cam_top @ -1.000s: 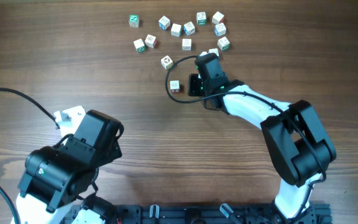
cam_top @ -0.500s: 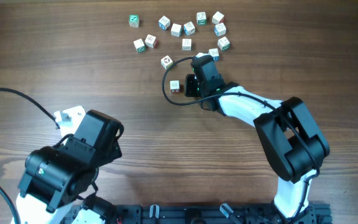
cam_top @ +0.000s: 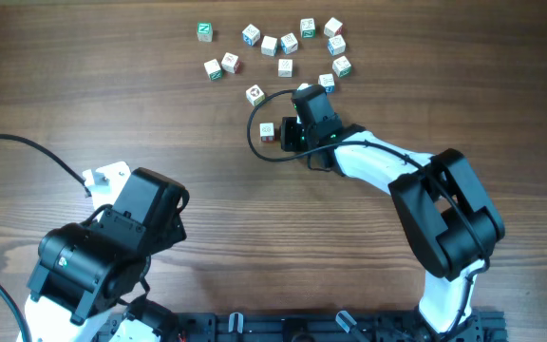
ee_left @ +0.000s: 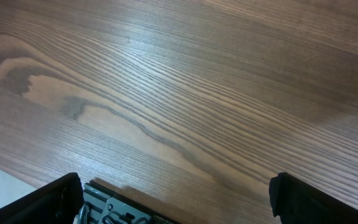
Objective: Form a horizontal line
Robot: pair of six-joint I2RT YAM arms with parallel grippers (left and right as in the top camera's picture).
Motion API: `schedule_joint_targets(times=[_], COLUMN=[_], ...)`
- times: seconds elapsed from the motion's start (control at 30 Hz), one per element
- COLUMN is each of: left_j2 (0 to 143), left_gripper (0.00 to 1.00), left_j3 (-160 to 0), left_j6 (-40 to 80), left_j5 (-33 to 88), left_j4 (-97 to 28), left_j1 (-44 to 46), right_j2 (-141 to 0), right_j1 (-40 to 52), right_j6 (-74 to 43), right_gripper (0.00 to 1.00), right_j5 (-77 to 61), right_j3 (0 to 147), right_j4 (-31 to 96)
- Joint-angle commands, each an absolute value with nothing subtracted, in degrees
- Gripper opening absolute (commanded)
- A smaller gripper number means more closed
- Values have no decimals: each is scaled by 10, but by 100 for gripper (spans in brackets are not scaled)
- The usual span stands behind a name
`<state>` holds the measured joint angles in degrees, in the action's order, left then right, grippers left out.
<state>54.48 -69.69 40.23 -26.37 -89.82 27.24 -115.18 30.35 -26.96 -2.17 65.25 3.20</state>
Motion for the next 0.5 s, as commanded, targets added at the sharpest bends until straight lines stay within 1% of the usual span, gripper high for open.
schedule_joint_targets(times=[0.0, 0.03, 0.1, 0.27, 0.4, 0.47], left_j2=[544, 544, 544, 544, 544, 544], left_gripper=[100, 100, 100, 100, 100, 100], left_j3=[-694, -694, -694, -694, -694, -694], left_j6=[414, 414, 414, 414, 414, 414], left_j5=[-273, -273, -273, -273, -273, -273], left_j4=[-898, -898, -898, -898, -898, -898], left_j1=[269, 269, 269, 269, 269, 269], right_j2=[-1123, -1118, -1109, -1090, -1089, -1089], right_j1=[306, 306, 306, 306, 306, 306], right_j6=[-266, -263, -257, -256, -255, -255], right_gripper=[52, 55, 57, 62, 61, 59], right_j5=[-30, -30, -30, -30, -23, -11], right_j3=[662, 662, 662, 662, 662, 662], right_j4=[49, 52, 56, 63, 65, 65])
